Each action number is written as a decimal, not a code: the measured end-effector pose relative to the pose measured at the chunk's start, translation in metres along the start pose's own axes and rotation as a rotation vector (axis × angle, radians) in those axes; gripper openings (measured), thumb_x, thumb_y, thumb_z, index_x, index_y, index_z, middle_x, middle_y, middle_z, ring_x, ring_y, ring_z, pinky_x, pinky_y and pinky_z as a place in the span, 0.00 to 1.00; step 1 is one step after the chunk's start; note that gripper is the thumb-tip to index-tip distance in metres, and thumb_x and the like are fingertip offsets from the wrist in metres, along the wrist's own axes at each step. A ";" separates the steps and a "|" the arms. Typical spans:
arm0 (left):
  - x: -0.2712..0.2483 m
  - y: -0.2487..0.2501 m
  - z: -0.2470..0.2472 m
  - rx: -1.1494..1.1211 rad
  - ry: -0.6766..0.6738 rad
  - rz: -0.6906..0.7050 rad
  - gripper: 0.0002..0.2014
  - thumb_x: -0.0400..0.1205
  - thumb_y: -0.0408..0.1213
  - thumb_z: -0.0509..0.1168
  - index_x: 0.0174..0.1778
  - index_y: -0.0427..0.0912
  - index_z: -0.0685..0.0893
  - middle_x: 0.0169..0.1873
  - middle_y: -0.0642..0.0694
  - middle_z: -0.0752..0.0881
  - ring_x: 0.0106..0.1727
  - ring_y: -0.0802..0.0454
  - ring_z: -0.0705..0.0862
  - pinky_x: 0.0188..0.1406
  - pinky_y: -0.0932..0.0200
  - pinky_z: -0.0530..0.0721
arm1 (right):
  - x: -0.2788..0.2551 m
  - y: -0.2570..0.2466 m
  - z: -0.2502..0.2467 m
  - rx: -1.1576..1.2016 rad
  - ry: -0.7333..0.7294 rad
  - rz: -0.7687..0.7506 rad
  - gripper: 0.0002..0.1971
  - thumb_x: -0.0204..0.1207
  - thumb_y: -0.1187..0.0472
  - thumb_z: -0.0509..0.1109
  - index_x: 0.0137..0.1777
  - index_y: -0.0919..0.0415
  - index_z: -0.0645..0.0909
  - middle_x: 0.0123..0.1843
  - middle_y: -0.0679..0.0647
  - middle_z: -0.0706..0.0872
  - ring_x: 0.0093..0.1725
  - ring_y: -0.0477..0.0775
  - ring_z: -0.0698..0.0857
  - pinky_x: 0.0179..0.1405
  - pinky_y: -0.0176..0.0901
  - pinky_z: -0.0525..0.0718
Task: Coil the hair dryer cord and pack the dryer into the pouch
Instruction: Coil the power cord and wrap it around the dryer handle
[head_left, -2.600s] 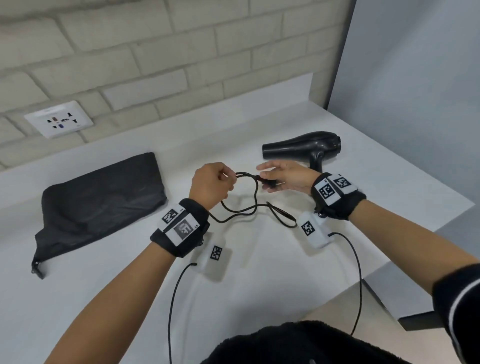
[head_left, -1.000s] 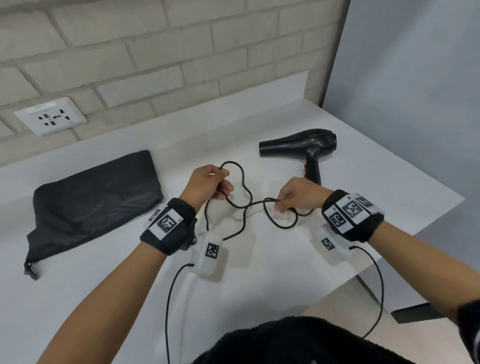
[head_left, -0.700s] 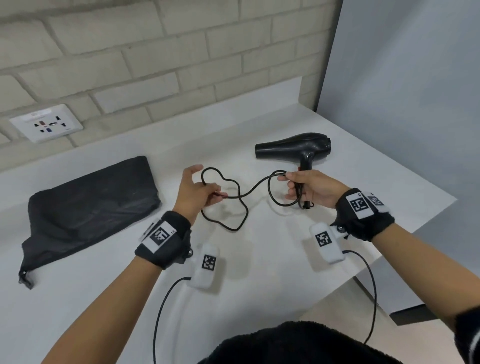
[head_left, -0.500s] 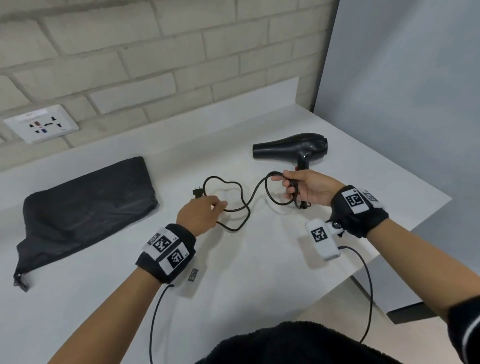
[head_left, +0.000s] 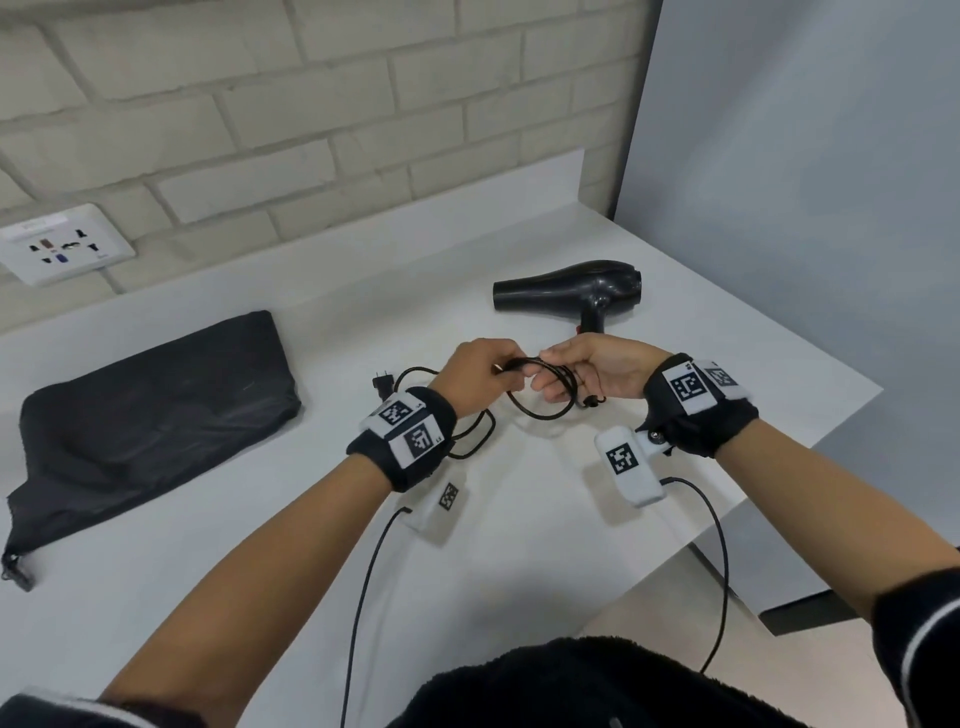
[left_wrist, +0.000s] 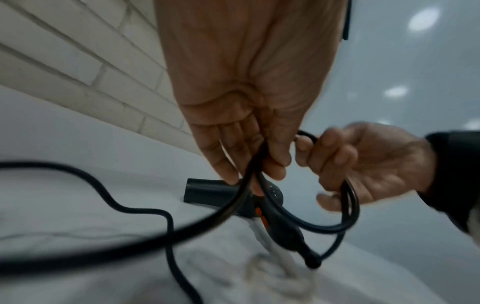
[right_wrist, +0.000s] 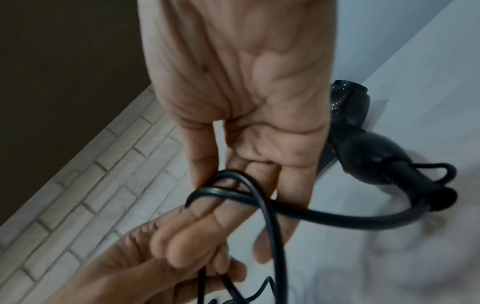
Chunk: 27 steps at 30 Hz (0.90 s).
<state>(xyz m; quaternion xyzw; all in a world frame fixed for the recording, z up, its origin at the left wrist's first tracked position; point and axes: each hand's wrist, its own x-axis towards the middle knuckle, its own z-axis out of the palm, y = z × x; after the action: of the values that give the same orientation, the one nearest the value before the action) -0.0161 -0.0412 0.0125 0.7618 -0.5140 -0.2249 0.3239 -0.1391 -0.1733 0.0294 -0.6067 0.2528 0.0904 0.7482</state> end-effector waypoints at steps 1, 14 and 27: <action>0.001 -0.001 -0.003 -0.047 0.006 -0.013 0.04 0.77 0.32 0.68 0.46 0.38 0.85 0.34 0.48 0.85 0.36 0.58 0.81 0.44 0.66 0.75 | -0.001 0.001 -0.002 0.033 0.003 -0.014 0.13 0.84 0.63 0.54 0.49 0.64 0.81 0.34 0.52 0.92 0.33 0.45 0.90 0.37 0.35 0.88; -0.023 -0.009 -0.038 -0.356 -0.013 -0.083 0.05 0.76 0.25 0.68 0.39 0.39 0.82 0.28 0.50 0.88 0.29 0.60 0.86 0.38 0.73 0.82 | -0.006 0.017 -0.017 0.635 0.263 -0.247 0.11 0.79 0.62 0.54 0.40 0.63 0.75 0.25 0.53 0.82 0.26 0.51 0.85 0.33 0.47 0.89; -0.012 0.007 -0.048 -0.515 0.075 -0.064 0.03 0.77 0.29 0.68 0.38 0.40 0.83 0.22 0.52 0.87 0.27 0.60 0.85 0.35 0.72 0.82 | 0.005 -0.035 -0.003 -0.913 0.146 -0.412 0.09 0.78 0.62 0.67 0.54 0.59 0.87 0.43 0.51 0.88 0.42 0.45 0.86 0.53 0.35 0.80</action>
<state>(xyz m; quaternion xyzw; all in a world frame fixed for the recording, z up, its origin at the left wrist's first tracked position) 0.0074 -0.0193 0.0513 0.6781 -0.4029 -0.3300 0.5186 -0.1203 -0.1859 0.0566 -0.9140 0.1141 -0.0006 0.3894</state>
